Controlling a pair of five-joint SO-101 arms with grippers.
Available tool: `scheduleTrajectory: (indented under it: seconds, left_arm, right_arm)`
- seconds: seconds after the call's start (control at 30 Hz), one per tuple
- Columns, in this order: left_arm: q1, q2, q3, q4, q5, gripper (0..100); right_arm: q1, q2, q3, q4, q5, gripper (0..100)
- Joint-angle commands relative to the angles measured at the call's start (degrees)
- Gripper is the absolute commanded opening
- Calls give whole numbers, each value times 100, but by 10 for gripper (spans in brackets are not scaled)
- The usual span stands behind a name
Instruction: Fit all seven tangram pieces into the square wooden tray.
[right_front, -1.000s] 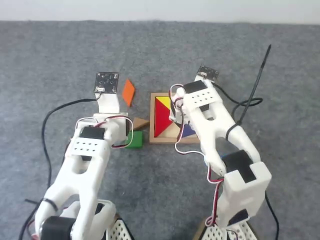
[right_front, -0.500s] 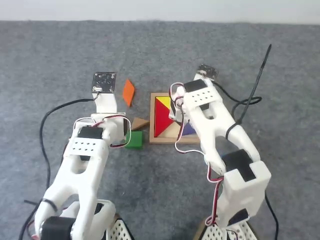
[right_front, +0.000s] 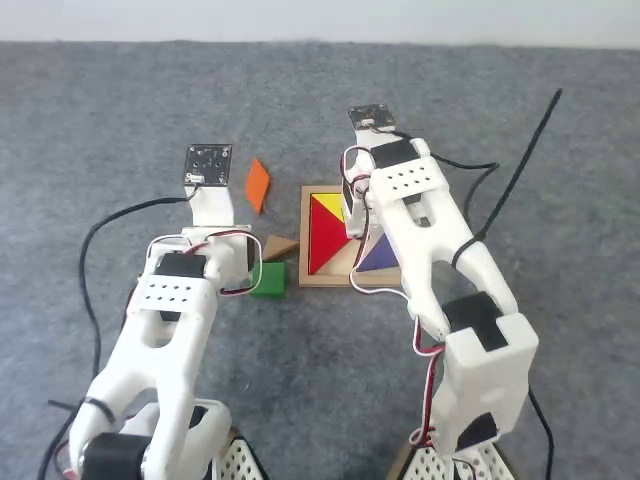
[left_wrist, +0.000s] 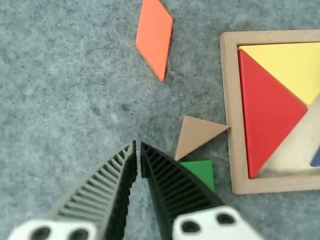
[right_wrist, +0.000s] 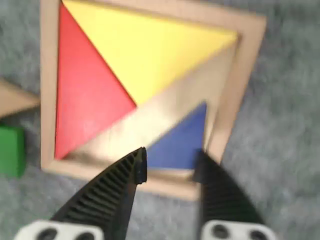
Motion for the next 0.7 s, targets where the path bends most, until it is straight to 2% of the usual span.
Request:
scheduleTrajectory:
  seconds: [0.0, 0.3, 0.67]
  left_arm:
    - [-26, -264, -347, 44, 53, 12]
    - [0, -264, -347, 35, 44, 12]
    - [-26, -229, -338, -53, 44, 12]
  right_arm:
    - [277, 171, -273, -558, 308, 10]
    - [453, 822, -290, -787, 1152, 8]
    - [453, 92, -290, -259, 1169, 9]
